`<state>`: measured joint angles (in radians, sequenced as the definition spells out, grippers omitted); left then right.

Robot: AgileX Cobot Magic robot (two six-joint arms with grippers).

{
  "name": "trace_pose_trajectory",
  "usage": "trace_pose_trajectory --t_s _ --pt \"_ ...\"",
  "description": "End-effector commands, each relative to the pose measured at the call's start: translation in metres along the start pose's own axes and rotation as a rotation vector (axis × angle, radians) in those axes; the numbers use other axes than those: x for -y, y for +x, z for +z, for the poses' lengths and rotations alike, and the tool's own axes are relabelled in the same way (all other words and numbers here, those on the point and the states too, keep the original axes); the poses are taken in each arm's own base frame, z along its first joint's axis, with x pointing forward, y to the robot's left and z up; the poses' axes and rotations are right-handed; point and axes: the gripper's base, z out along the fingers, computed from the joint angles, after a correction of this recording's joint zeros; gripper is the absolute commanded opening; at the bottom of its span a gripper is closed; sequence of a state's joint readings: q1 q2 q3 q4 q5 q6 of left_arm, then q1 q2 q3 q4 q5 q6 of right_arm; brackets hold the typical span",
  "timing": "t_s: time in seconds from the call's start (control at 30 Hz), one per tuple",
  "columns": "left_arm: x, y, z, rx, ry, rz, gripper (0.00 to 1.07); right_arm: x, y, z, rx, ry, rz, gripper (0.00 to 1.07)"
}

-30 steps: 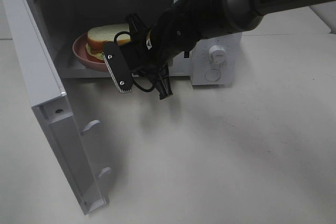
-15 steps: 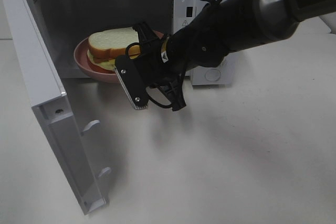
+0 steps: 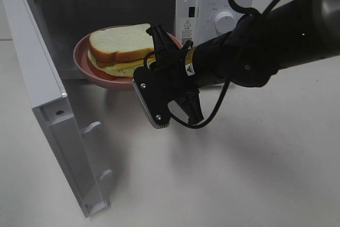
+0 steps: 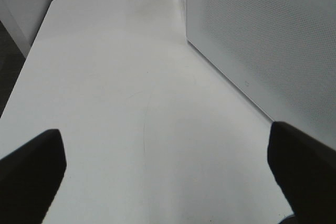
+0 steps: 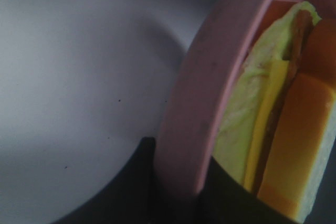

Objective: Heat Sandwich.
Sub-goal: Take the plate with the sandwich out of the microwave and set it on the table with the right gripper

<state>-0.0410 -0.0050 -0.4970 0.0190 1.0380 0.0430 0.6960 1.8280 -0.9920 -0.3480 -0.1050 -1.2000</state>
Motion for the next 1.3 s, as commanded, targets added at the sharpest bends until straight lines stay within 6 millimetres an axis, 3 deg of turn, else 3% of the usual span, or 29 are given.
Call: trace_pose_trajectory --t_s 0.03,0.4,1.3 --pt "0.000 0.001 -0.002 0.028 -0.005 0.001 1.03 0.001 -0.003 -0.018 0.020 0.055 -0.021 0.00" --pt "0.000 0.001 -0.002 0.028 -0.005 0.001 1.03 -0.019 -0.002 -0.045 0.020 0.040 -0.023 0.01" --pt "0.000 0.001 -0.002 0.028 -0.005 0.001 1.03 -0.070 0.005 -0.135 -0.041 -0.001 -0.016 0.01"
